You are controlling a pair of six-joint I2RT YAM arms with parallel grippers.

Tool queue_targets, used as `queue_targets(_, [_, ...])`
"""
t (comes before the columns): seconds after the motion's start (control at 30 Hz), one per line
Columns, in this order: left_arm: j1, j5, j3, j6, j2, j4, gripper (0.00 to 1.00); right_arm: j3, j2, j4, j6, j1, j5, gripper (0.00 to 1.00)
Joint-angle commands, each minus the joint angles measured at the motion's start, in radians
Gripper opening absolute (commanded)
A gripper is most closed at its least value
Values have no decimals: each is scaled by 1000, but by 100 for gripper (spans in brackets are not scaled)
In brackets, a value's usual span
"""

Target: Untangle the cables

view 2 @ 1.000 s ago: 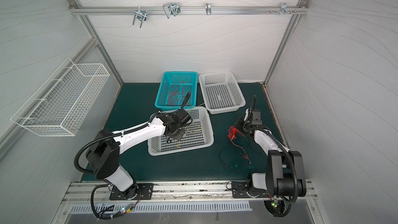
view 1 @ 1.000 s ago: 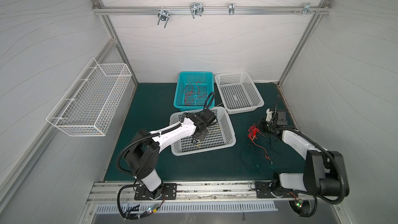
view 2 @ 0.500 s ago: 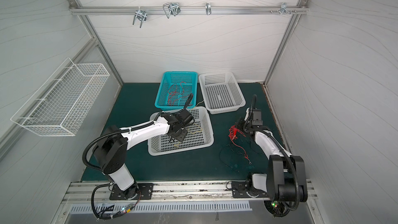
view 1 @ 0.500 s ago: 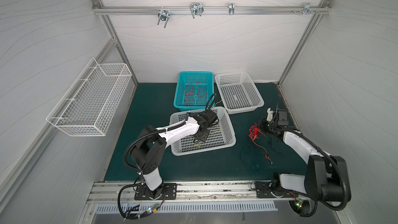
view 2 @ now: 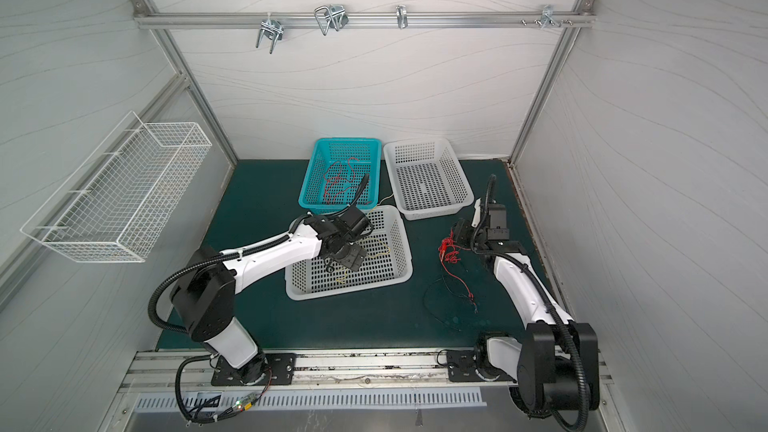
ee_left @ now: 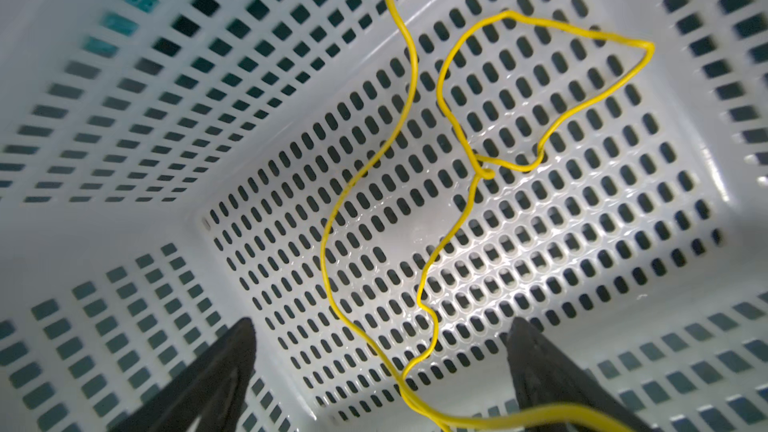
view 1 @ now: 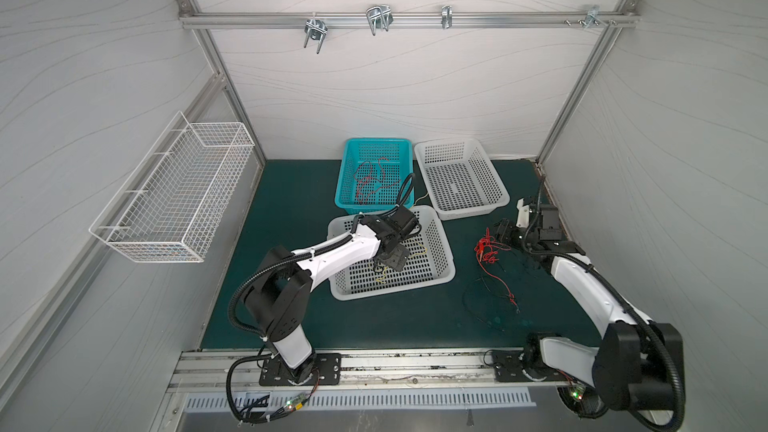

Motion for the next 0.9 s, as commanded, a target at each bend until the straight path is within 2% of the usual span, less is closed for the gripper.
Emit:
queue_targets(0.0, [4,17,20,17,-57,86,96,20,-44,-21,-16,10,6,58])
queue_targets(0.37, [3,52,-16,53,-109,278,93,14,-100,-26,-16,17,11,59])
queue_targets(0.63, [10,9,49,79,-22,366,68,-4,-101,-20,-13,21,13,59])
queue_targets(0.87, [43,56,109,91,68,397,61,-20,-101,-21,-13,20,22,59])
